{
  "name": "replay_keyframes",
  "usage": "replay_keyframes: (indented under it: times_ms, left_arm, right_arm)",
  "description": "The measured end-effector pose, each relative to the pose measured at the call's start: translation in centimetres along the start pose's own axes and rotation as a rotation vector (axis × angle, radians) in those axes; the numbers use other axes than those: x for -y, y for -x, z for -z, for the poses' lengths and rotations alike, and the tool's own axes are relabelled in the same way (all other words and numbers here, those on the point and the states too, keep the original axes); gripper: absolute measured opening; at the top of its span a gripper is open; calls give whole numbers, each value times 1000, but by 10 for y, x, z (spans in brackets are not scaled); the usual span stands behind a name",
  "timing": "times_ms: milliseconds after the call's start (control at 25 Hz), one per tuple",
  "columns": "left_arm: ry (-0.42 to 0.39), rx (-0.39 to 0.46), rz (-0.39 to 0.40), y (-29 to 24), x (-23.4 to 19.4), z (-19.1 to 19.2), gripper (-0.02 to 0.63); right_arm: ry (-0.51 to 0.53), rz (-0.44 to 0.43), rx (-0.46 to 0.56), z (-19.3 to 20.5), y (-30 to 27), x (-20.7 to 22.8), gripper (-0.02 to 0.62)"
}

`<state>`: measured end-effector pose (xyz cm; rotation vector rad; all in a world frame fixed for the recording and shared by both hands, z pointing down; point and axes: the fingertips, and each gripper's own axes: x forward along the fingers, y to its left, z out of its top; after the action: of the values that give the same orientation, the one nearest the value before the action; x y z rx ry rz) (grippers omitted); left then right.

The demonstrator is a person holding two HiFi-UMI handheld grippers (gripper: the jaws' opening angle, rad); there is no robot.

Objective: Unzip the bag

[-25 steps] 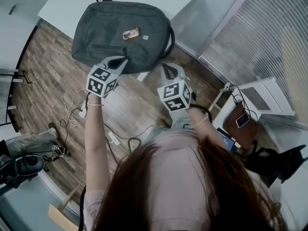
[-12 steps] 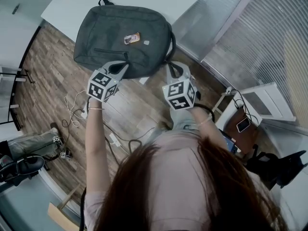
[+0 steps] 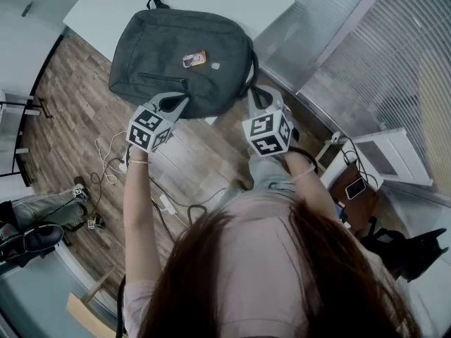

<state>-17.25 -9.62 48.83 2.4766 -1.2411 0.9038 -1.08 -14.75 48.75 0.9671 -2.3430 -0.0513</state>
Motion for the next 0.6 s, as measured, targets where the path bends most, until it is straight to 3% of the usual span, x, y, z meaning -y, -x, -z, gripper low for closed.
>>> replay_keyframes:
  times_ms: [600]
  left_arm:
    - [25,-49,24,-4,-2,1,9]
  right_arm:
    - [50,-5,25,-12,-22,36,18]
